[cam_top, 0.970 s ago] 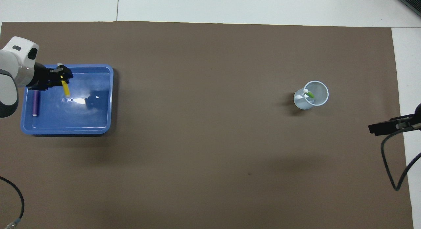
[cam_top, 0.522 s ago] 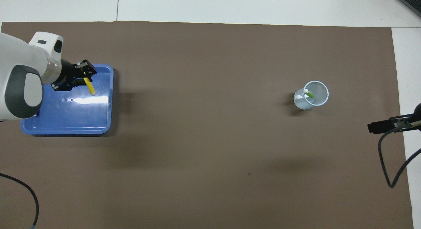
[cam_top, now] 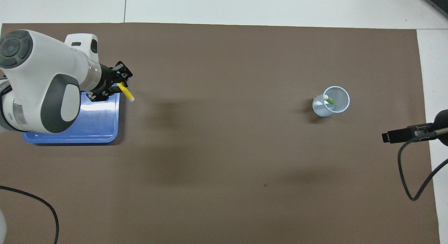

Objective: Transfer and insert pens with both arms
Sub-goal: 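Lift the yellow pen out of the tray with the left gripper, then carry the yellow pen to center while the right gripper reaches toward it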

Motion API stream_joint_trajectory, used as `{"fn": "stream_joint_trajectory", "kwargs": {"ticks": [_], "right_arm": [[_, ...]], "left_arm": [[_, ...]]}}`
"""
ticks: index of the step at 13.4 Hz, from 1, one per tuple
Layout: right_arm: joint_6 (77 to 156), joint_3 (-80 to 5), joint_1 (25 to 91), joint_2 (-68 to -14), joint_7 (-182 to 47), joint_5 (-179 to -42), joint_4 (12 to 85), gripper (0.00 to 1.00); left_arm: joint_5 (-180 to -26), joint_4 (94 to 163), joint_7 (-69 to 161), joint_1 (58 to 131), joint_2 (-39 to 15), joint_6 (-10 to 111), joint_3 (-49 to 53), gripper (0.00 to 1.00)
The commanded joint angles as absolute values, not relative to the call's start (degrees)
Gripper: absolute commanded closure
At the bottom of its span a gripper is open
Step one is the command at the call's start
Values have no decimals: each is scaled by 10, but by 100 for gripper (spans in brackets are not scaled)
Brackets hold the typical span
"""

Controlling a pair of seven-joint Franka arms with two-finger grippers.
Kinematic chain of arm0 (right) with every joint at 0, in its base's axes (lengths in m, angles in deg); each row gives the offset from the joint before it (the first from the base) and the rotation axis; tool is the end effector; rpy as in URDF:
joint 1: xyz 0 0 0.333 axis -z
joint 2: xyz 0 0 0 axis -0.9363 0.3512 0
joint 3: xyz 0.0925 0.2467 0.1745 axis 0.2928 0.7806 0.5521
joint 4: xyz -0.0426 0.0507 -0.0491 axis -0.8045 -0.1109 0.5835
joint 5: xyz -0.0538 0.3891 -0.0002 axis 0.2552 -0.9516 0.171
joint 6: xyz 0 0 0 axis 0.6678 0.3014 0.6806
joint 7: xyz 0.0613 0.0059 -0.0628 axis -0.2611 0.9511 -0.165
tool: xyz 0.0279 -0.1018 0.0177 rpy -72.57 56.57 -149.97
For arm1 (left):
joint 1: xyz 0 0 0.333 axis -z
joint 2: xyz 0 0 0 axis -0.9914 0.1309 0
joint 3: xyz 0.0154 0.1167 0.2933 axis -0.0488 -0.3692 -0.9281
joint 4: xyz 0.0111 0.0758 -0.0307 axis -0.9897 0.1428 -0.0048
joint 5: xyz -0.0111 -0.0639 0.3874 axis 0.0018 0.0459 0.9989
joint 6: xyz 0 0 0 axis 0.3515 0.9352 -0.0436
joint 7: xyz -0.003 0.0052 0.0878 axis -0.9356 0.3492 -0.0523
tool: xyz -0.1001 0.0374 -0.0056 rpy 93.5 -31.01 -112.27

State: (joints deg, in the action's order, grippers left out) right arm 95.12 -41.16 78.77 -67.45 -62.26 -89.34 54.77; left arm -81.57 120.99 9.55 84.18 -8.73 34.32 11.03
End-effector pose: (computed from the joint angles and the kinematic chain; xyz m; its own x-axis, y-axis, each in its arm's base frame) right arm 0.4942 -0.0344 0.5709 0.9937 0.1105 -0.0203 0.1059 -0.9816 -0.1589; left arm 0.6194 -0.1428 0.4433 0.7577 0.6526 -0.0063 0.6442 -0.7462 0.1678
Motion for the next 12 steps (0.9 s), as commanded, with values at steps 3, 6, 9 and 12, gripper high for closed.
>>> {"fn": "stream_joint_trajectory", "kwargs": {"ticks": [3,6,9,12], "right_arm": [[983,-410,784,-686,-668,-1035,579,0],[1004,-409,750,-686,-691,-1074,581,0],[1043,-409,723,-685,-722,-1115,585,0],[1050,-406,713,-677,-706,-1164,587,0]], "left_arm": [[-822,1203,-44,901,-107,339,110,100],[-822,1192,-145,934,-107,348,118,100],[-822,1184,-203,966,-105,366,118,100],[-831,1181,-248,998,-103,396,119,100]]}}
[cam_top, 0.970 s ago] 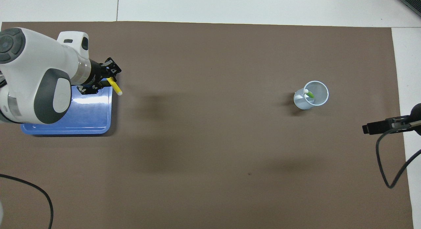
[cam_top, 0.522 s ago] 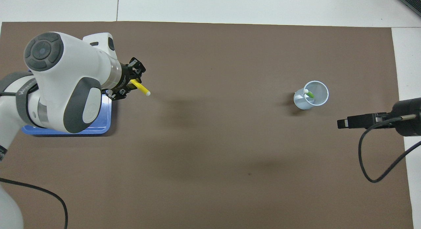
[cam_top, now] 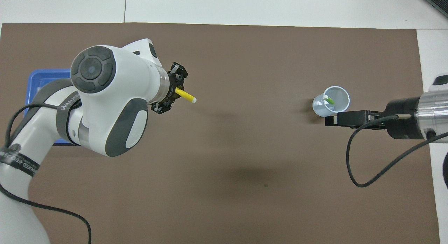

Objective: Transfer and insert pens with both arms
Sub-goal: 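Carry the yellow pen to center while the right gripper reaches toward it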

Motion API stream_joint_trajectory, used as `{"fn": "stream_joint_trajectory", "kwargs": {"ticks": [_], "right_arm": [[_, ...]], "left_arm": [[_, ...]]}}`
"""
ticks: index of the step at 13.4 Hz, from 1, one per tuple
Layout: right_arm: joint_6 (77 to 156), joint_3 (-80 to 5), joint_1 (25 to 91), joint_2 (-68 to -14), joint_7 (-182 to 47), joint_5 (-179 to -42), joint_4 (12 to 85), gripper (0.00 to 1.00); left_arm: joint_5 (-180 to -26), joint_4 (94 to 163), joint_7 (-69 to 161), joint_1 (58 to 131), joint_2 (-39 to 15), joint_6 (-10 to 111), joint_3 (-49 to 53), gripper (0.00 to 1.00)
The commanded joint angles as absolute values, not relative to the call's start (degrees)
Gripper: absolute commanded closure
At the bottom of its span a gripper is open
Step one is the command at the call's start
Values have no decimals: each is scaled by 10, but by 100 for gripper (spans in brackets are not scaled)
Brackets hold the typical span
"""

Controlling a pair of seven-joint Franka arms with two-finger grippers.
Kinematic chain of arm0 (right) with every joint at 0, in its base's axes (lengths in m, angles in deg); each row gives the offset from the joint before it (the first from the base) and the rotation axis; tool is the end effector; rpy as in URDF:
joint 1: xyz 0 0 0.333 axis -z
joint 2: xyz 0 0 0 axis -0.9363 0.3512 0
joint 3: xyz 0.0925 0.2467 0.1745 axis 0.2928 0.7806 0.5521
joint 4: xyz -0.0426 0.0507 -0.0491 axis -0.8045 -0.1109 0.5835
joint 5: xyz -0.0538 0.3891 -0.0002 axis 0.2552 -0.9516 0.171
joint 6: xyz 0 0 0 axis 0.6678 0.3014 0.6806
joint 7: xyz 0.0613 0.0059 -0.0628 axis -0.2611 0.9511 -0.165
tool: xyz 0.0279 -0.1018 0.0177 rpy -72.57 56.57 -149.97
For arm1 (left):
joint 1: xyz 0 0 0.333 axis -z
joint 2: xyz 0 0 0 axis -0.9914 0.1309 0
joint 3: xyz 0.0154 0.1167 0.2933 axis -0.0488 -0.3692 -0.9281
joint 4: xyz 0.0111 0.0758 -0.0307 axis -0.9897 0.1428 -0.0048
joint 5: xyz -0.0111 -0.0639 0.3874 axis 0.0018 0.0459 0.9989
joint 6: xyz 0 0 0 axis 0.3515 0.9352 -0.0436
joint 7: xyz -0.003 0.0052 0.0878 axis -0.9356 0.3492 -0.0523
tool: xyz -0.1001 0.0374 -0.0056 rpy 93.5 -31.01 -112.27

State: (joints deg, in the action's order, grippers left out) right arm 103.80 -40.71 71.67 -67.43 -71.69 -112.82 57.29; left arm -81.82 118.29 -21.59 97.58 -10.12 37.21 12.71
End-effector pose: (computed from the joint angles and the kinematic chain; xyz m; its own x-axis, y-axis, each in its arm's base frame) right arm 0.5084 0.0600 0.5740 0.9975 -0.0475 0.0517 -0.0138 -0.8549 -0.5186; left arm 0.5696 -0.3012 0.4879 0.5511 0.8302 -0.0846 0.8165 -0.5156 0.2598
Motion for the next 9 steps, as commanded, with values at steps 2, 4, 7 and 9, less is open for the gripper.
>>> {"fn": "stream_joint_trajectory", "kwargs": {"ticks": [2,4,7,9], "right_arm": [[1055,-406,698,-671,-672,-1195,594,0],[1095,-406,680,-668,-652,-1233,615,0],[1119,-406,667,-657,-635,-1268,622,0],[1140,-406,661,-648,-622,-1290,621,0]], "left_arm": [[-840,1181,-291,1018,-101,422,121,100],[-840,1179,-338,1034,-99,435,122,100],[-847,1176,-373,1058,-98,450,122,100],[-852,1171,-394,1080,-98,451,122,100]]}}
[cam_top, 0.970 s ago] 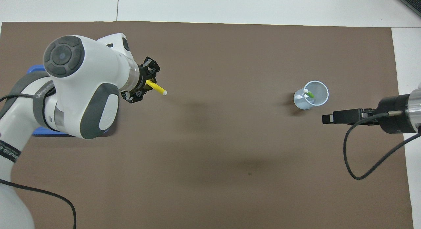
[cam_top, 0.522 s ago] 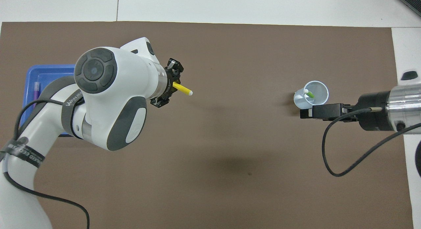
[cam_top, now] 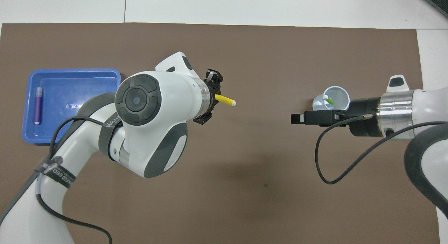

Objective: Transfer and insert pens with both arms
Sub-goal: 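Carry the yellow pen to center while the right gripper reaches toward it, then close the right gripper on the yellow pen's free end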

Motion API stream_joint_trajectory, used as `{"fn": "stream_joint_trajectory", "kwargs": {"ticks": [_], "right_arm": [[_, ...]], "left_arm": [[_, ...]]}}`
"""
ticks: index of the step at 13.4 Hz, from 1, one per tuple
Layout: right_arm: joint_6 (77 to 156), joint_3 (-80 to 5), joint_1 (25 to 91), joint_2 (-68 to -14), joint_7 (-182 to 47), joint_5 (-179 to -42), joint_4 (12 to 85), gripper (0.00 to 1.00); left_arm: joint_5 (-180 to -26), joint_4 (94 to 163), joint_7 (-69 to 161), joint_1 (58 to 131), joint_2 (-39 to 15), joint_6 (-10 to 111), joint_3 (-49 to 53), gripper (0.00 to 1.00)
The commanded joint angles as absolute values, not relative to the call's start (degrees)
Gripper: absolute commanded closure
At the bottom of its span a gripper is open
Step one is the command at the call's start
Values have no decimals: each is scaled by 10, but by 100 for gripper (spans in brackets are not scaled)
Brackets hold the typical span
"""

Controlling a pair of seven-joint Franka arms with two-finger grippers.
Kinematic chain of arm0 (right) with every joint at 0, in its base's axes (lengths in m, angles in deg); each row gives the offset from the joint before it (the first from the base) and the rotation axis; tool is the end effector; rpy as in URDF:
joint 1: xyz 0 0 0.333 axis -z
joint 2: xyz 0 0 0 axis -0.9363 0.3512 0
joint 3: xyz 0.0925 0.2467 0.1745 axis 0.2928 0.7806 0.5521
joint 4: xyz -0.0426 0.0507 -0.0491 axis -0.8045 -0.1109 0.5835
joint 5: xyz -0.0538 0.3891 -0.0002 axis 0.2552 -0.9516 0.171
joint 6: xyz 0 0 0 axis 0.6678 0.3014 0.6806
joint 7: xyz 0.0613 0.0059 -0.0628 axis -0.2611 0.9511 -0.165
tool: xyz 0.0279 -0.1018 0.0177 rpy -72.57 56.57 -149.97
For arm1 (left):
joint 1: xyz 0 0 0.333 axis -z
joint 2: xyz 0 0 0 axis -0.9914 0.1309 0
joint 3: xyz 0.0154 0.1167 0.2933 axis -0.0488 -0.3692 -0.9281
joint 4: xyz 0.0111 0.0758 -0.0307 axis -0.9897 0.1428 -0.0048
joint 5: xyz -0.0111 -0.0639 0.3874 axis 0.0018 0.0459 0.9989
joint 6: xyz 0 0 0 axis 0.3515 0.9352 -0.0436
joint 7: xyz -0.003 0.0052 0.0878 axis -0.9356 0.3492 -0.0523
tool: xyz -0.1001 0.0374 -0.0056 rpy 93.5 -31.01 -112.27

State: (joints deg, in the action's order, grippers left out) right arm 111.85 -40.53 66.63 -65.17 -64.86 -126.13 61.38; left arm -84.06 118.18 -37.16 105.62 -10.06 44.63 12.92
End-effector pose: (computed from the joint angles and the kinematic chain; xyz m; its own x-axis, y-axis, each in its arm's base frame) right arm 0.5180 0.1102 0.5387 0.9945 -0.0209 0.1023 0.0537 -0.7382 -0.6725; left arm 0.5294 -0.3846 0.5035 0.4305 0.8788 -0.2059 0.8735 -0.3482 0.3402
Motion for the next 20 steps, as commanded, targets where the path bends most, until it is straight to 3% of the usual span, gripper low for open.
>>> {"fn": "stream_joint_trajectory", "kwargs": {"ticks": [1,8,17,20], "right_arm": [[1156,-406,650,-641,-610,-1301,622,0],[1216,-405,627,-621,-553,-1313,628,0],[1256,-405,598,-619,-547,-1313,639,18],[1256,-405,597,-619,-548,-1313,638,31]], "left_arm": [[-852,1171,-411,1091,-98,455,122,100],[-852,1172,-475,1126,-96,512,122,100],[-852,1172,-499,1139,-89,551,122,100],[-852,1172,-499,1139,-89,551,122,100]]}}
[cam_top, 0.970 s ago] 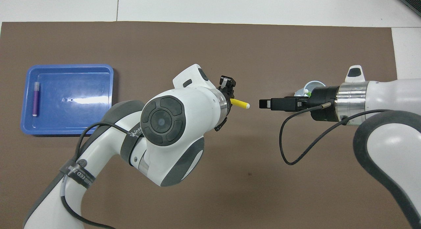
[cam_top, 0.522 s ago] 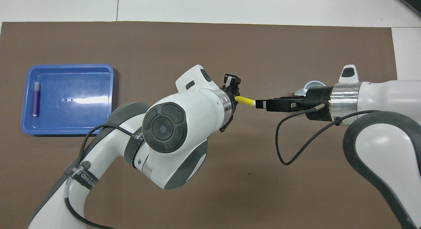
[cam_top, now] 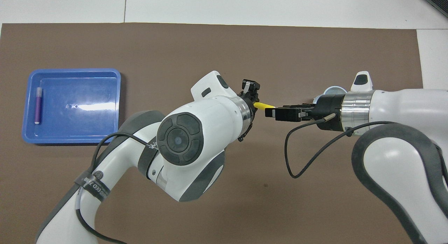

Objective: Transfer and insert pens with both arms
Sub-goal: 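Close the right gripper on the yellow pen's free end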

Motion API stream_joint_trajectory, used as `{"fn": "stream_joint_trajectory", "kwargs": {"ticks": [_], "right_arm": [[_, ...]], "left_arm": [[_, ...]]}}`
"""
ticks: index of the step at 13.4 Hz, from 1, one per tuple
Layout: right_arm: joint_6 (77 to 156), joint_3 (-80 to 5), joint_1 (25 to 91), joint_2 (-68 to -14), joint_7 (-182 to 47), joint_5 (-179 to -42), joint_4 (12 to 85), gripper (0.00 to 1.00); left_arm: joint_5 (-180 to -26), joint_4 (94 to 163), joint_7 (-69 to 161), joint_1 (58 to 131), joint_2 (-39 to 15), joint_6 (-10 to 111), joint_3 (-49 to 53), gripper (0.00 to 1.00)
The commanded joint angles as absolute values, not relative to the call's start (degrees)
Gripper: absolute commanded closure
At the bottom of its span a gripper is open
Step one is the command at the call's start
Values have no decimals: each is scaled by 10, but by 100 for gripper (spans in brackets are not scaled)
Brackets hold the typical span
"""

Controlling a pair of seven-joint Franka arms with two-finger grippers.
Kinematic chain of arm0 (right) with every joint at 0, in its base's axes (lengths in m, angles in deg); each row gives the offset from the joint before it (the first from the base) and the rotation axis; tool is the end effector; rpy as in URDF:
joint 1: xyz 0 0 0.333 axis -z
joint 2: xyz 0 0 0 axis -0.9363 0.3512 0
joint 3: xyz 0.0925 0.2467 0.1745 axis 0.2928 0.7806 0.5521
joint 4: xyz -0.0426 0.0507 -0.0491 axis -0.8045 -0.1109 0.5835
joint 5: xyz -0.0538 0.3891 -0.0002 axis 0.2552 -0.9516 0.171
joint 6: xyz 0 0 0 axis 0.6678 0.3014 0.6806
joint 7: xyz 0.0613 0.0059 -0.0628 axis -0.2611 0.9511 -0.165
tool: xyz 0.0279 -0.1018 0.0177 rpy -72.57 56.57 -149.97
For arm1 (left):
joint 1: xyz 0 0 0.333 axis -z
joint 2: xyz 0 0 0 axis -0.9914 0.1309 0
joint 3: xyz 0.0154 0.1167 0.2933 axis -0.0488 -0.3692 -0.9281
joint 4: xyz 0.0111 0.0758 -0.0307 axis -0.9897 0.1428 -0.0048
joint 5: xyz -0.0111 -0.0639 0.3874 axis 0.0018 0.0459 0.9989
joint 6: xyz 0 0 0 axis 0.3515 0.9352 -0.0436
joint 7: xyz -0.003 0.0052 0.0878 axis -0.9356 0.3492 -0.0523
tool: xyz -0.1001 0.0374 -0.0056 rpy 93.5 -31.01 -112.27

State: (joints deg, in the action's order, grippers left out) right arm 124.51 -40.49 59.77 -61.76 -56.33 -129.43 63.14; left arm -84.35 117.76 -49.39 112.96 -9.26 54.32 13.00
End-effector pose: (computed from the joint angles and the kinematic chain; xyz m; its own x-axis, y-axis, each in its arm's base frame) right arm 0.5302 0.1584 0.5077 0.9653 0.0358 0.2588 0.2007 -0.7361 -0.6465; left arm 0.4876 -0.4552 0.5194 0.3636 0.8706 -0.3315 0.8833 -0.2091 0.4196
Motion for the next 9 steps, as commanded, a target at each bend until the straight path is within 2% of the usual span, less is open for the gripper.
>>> {"fn": "stream_joint_trajectory", "kwargs": {"ticks": [1,3,9], "right_arm": [[1256,-405,597,-618,-548,-1313,638,36],[1257,-405,597,-618,-550,-1312,638,41],[1274,-404,594,-614,-556,-1312,634,44]], "left_arm": [[-852,1172,-499,1139,-89,551,122,100],[-852,1172,-499,1139,-89,551,122,100],[-852,1172,-499,1139,-89,552,122,100]]}}
